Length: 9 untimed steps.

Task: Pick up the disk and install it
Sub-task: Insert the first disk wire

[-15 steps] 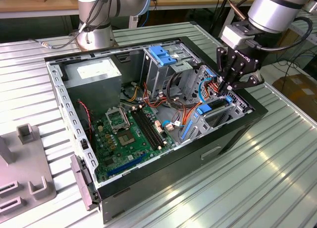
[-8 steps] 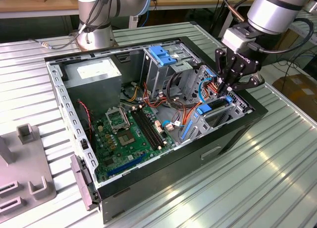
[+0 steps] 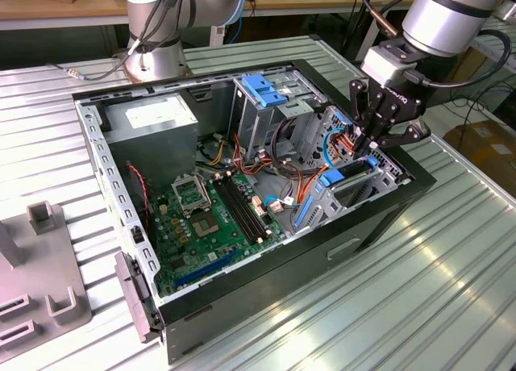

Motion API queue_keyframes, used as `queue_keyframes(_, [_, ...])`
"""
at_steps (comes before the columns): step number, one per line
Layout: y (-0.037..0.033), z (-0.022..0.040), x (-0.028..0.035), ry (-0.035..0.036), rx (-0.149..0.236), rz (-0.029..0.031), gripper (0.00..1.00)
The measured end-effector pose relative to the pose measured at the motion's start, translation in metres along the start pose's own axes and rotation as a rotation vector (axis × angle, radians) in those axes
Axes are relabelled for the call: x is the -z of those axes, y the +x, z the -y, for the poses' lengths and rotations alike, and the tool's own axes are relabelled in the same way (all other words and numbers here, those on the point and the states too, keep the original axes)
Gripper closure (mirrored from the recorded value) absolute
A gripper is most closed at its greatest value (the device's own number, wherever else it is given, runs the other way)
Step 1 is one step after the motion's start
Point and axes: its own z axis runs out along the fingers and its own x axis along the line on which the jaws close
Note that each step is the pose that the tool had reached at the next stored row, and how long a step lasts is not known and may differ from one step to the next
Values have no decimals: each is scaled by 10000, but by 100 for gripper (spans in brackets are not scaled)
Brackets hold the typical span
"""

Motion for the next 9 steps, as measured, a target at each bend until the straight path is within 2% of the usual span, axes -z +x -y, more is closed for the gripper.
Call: queue_keyframes(9, [31,-2,-19,-2,-80,2,84])
